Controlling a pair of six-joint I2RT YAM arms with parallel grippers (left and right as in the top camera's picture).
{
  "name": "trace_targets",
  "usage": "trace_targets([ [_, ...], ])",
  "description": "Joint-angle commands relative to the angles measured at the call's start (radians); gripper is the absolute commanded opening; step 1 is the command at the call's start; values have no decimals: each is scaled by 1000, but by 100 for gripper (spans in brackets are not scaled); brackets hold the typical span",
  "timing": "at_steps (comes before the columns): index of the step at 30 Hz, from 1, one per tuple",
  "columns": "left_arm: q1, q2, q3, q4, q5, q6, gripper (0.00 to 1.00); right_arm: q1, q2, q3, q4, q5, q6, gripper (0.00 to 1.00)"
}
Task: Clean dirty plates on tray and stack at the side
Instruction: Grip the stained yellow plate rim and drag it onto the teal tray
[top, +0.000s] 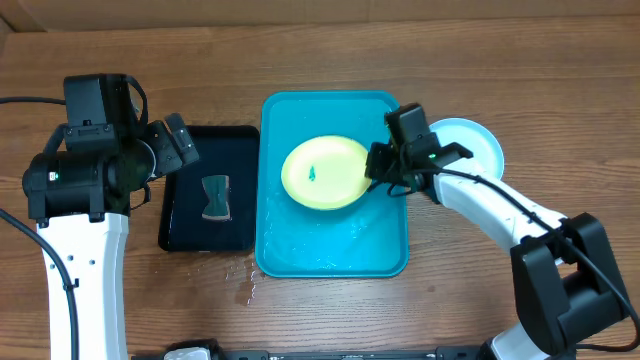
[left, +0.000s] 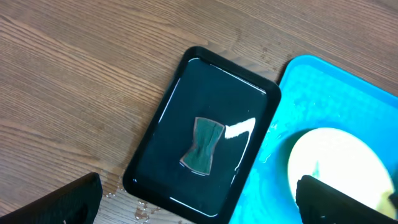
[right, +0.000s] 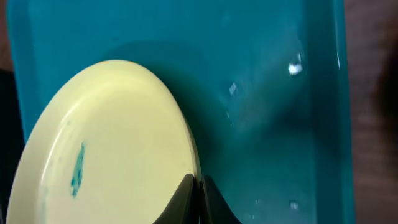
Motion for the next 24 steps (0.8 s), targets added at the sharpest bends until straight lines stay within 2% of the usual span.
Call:
trace_targets([
  [1,5,2,3,1,-12,-9,100,16,-18,3,-32,25,145,4],
  [13,5,2,3,1,-12,-9,100,32,14,3,-45,47,147,4],
  [14,5,2,3,1,-12,-9,100,32,23,3,-48,47,147,9],
  [15,5,2,3,1,-12,-9,100,32,32,3,-54,46,147,18],
  [16,5,2,3,1,-12,-9,100,32,43,2,-67,46,147,32],
  [17,5,2,3,1,-12,-9,100,32,47,2,-72,46,147,36],
  [19,5,2,3,1,-12,-9,100,32,47,2,-80,46,146,40],
  [24,5,2,3,1,-12,-9,100,32,47,2,-79,54,143,41],
])
